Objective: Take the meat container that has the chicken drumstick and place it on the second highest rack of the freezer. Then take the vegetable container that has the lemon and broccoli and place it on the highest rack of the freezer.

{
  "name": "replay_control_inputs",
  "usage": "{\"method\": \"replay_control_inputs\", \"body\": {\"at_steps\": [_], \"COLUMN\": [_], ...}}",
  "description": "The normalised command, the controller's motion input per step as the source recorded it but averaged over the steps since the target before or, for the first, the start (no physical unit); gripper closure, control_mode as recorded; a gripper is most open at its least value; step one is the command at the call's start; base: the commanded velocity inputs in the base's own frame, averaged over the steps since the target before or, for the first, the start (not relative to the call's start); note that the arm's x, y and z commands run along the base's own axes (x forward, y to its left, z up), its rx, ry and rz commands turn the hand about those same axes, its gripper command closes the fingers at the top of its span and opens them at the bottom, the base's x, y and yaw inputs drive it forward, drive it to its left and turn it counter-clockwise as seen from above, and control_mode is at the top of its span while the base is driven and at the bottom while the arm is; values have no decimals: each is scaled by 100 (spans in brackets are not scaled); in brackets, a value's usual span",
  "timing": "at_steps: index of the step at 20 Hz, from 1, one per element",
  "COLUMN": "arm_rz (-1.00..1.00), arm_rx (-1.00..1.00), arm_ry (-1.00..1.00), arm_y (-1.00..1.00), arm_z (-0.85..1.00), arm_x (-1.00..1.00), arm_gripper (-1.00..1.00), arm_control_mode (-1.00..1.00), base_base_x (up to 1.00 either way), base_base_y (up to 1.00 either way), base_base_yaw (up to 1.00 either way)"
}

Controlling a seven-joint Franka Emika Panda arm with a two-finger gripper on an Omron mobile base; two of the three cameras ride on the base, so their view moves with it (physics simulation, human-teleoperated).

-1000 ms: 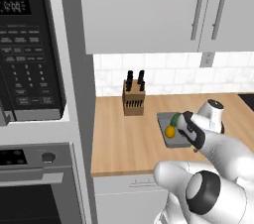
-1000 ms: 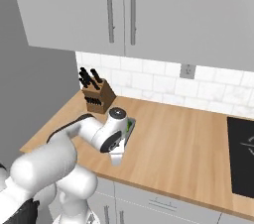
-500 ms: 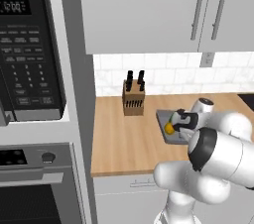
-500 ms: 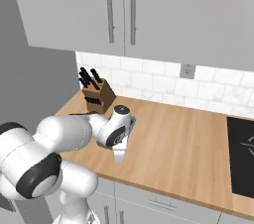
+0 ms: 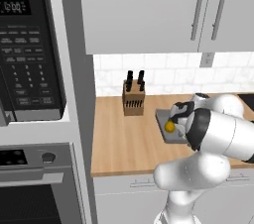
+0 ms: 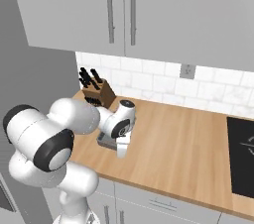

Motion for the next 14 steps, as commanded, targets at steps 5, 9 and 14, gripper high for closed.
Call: {"method": "replay_control_inputs", "body": {"at_steps": [5,9,14], "arm_rz": [-1,-11,-8], "arm_rx": [0,0,-1], "arm_ry": [-1,-11,-16], "arm_y": [3,0,5], "arm_z": [-1,1,29], "arm_x": [0,0,-10], "arm_gripper": [100,100,100], "arm_control_mode": [-100,-100,-100], "base_base_x": [0,0,0], "base_base_y": [0,0,0], "base_base_yaw": [0,0,0]}}
